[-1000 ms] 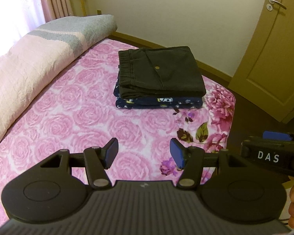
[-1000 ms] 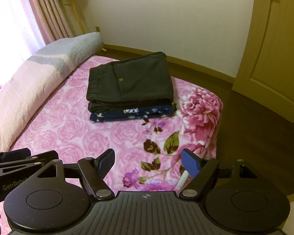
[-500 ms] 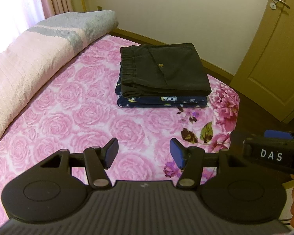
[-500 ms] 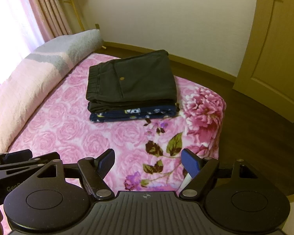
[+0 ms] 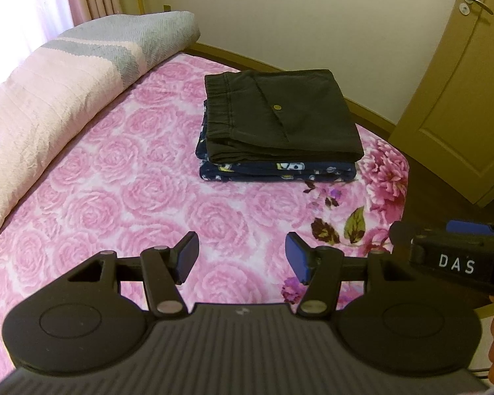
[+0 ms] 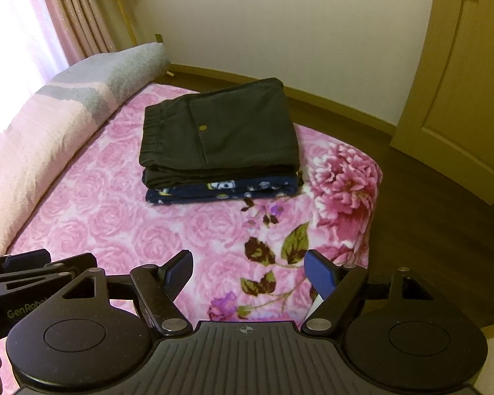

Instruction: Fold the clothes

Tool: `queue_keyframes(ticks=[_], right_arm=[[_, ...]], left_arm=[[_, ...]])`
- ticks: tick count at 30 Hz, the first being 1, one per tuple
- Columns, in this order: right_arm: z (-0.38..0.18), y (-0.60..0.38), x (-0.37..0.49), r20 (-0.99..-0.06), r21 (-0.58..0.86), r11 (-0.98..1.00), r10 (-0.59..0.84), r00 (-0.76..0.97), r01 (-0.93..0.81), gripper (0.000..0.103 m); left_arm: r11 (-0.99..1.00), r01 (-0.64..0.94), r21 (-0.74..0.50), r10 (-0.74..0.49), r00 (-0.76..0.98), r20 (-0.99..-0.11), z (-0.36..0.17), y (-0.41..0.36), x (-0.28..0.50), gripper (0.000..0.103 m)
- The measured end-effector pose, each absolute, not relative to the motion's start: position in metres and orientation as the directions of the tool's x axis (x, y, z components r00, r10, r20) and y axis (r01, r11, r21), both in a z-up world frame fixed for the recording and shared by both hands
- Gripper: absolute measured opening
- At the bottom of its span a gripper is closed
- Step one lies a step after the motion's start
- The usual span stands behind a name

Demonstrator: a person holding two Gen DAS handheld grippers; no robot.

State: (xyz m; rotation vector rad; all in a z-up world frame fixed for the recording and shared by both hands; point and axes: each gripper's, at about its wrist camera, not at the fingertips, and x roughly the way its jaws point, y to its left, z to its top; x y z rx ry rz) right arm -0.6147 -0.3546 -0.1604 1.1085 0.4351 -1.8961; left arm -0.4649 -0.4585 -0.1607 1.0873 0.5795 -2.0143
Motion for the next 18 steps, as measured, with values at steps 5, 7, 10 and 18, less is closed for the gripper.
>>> queue_keyframes(ticks=[5,7,10,18], right_arm=[[-0.165,-0.362,-0.616,-0.837,0.12,-0.561,-0.501,-0.22,0.819,0.077],[-0.167,-0.365,-0.617,-0.839,0.12,-0.561,-0.499,-0.219,0.819,0.077],[-0.17,-0.369,-0.618,-0.842,0.12,-0.562,-0.495,-0.217,0.818,0.077],[-0.174,-0.38,-0.626,-0.847,0.121,-0.554,-0.49,-0.205,0.823,0.077]], left_arm=[[-0.607,0.794,-0.037,-0.405,-0.349,-0.845,-0.165,-0.467,-0.466,0.054],[-0.605,0.795,-0.038,-0.404,-0.349,-0.846,-0.166,-0.47,-0.467,0.054],[-0.605,0.796,-0.04,-0.402,-0.348,-0.847,-0.169,-0.474,-0.468,0.054],[-0.592,0.805,-0.037,-0.408,-0.339,-0.848,-0.172,-0.48,-0.475,0.054]])
